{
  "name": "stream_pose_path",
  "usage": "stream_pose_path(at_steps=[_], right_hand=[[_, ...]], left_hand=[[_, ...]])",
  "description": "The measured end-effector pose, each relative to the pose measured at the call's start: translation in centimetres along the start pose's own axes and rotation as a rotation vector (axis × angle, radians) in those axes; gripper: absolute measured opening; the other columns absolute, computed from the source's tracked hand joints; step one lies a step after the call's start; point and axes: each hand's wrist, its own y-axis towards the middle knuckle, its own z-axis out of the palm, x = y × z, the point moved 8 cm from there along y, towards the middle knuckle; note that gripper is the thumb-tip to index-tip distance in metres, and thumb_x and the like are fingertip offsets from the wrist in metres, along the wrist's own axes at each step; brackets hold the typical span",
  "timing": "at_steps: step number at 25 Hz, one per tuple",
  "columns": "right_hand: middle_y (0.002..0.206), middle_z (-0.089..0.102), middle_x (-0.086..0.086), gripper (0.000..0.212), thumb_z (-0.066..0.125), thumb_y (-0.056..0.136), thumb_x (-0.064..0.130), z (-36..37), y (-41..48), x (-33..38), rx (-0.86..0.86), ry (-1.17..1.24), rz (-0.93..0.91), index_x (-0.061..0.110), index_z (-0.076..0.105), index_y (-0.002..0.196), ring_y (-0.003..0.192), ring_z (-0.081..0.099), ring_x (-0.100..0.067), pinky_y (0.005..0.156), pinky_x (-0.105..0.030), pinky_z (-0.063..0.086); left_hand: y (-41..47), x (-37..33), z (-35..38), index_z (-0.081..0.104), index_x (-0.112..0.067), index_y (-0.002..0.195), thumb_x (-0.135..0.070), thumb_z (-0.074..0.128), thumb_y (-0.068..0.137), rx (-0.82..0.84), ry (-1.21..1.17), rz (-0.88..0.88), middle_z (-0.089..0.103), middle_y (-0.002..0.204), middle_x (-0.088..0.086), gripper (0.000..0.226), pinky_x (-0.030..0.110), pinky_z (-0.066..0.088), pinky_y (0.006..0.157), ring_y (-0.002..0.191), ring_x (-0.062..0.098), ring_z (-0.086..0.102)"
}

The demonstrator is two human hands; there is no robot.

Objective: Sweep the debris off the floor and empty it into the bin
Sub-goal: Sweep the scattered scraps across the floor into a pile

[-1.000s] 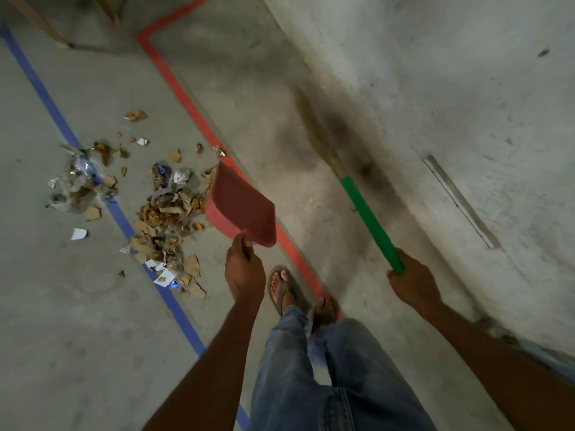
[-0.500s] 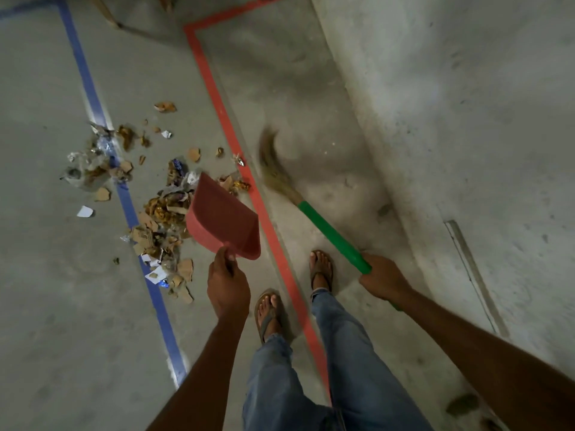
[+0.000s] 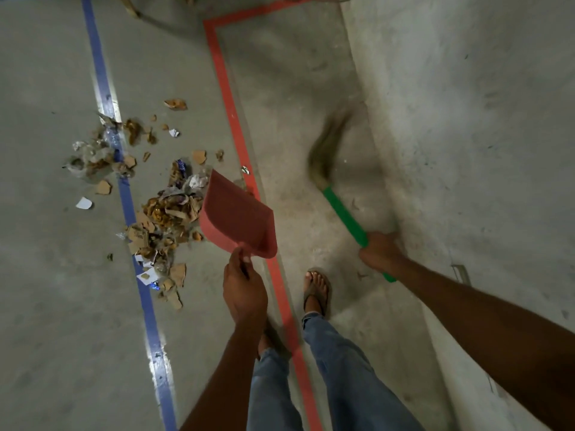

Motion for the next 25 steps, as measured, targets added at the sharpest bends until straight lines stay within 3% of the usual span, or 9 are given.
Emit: stream_pose_path(at_steps=[3,7,10,12,14,17,20,23,25], right_hand=[[0.084,0.070,-0.008,0.027,0.057,0.075,0.013,0.4,-3.1,2.0,0.070,0.099,-0.138,0.016,0.068,0.100,0.076,0.067,-0.027,0.065,-0.037,0.056],[0.091,0.067,0.000,0.027,0.064,0.090,0.015,-3.3,-6.7,1.5,-0.073,0.135,-0.169,0.030,0.059,0.112,0.079,0.063,-0.019,0.067,-0.030,0.049],[0.093,0.068,-0.006,0.028,0.061,0.091,0.016,-8.0,-3.0,0.9,-0.188,0.096,-0.042,0.017,0.061,0.120,0.077,0.063,-0.022,0.066,-0.031,0.050],[0.083,0.067,-0.014,0.026,0.060,0.088,0.009,-11.0,1.5,2.3,-0.207,0.100,0.115,0.000,0.063,0.111,0.067,0.062,-0.028,0.064,-0.036,0.052],[0.077,0.065,-0.015,0.030,0.063,0.087,0.011,-11.7,5.0,4.9,-0.174,0.019,0.174,-0.006,0.064,0.111,0.063,0.062,-0.027,0.062,-0.036,0.055],[0.091,0.065,-0.008,0.037,0.066,0.088,0.018,-9.2,5.8,8.9,-0.035,-0.170,0.043,0.004,0.064,0.122,0.073,0.063,-0.022,0.057,-0.027,0.051],[0.095,0.070,-0.004,0.028,0.064,0.091,0.021,-8.0,2.6,11.1,0.017,-0.075,-0.122,0.020,0.066,0.119,0.074,0.066,-0.018,0.061,-0.031,0.054],[0.101,0.067,0.003,0.039,0.064,0.095,0.020,-9.7,1.1,12.1,-0.081,0.056,-0.217,0.033,0.056,0.130,0.082,0.065,-0.019,0.071,-0.029,0.056],[0.099,0.068,-0.001,0.036,0.064,0.095,0.019,-12.0,5.1,12.4,-0.165,0.077,-0.145,0.023,0.059,0.130,0.081,0.065,-0.022,0.068,-0.029,0.053]], left_hand=[[0.5,-1.5,-0.4,0.059,-0.018,0.138,-0.027,0.042,0.110,-0.023,0.004,0.001,0.069,0.118,0.007,0.034,0.033,0.044,0.083,0.107,0.026,0.064],[2.4,-3.2,-1.4,0.059,-0.025,0.136,-0.036,0.039,0.109,-0.046,-0.053,0.005,0.071,0.115,0.006,0.035,0.040,0.052,0.085,0.104,0.027,0.067],[4.7,-4.2,-1.7,0.058,-0.032,0.132,-0.044,0.035,0.109,-0.033,-0.113,0.007,0.071,0.110,0.004,0.034,0.046,0.056,0.084,0.098,0.025,0.069],[6.2,-4.9,-1.6,0.059,-0.027,0.132,-0.037,0.038,0.110,-0.028,-0.126,0.013,0.071,0.110,0.006,0.032,0.042,0.055,0.081,0.097,0.028,0.069],[7.2,-5.2,-2.2,0.060,-0.025,0.132,-0.036,0.039,0.110,-0.048,-0.145,0.007,0.071,0.112,0.006,0.033,0.039,0.053,0.079,0.096,0.027,0.069],[9.2,-4.8,-3.6,0.056,-0.036,0.133,-0.044,0.038,0.108,-0.054,-0.156,-0.006,0.070,0.121,-0.002,0.032,0.044,0.057,0.084,0.099,0.023,0.071],[11.9,-4.7,-3.9,0.054,-0.040,0.133,-0.045,0.039,0.107,-0.066,-0.139,-0.028,0.070,0.121,-0.003,0.030,0.048,0.059,0.083,0.098,0.021,0.071],[14.2,-5.5,-4.0,0.055,-0.038,0.133,-0.041,0.040,0.109,-0.087,-0.154,-0.037,0.071,0.112,0.000,0.029,0.041,0.056,0.077,0.092,0.020,0.070],[16.0,-6.6,-3.2,0.056,-0.035,0.135,-0.039,0.041,0.109,-0.097,-0.165,-0.033,0.071,0.110,0.000,0.031,0.038,0.054,0.074,0.088,0.020,0.069]])
